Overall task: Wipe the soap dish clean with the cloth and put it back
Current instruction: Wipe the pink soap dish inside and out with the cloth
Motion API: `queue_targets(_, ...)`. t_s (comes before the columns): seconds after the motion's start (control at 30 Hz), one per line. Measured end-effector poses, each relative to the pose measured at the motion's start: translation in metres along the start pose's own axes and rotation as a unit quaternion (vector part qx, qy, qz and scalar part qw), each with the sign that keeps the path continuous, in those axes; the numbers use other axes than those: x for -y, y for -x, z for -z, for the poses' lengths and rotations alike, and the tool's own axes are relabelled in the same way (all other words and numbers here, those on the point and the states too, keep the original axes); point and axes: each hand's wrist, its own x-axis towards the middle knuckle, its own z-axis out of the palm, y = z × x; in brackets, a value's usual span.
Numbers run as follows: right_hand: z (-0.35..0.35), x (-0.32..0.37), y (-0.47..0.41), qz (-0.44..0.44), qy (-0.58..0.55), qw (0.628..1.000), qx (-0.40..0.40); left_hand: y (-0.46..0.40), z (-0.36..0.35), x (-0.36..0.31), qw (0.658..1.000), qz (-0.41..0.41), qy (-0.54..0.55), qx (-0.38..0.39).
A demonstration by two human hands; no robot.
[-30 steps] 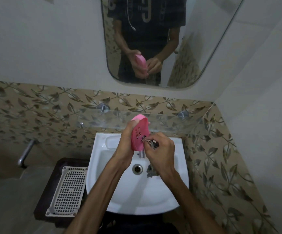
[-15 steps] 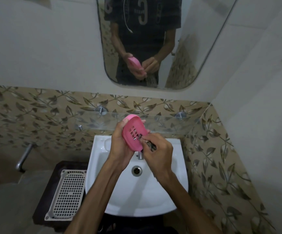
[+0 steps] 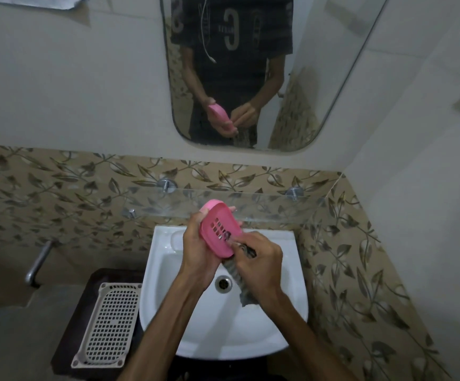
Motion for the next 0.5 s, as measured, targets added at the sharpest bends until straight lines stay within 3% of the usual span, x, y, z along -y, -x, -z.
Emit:
queue_targets(0.13,-0.006,0.005,-0.002,-0.031,-0.002,0.998,-0.046,-0.003,-0.004,0.001,1.000,-0.015,0.018,-0.011)
queue_targets(0.33,-0.007,0.018,0.012,-0.103,-0.115,0.985,0.078,-0.004,0.007,-0.005,0.998,-0.003,0.054,-0.025)
queue_targets(0.5,0.003,0.023,-0.007,-0.082,-0.128,0.977,0.147,0.001,0.005,-0.006,0.998,0.001,0.060,-0.018)
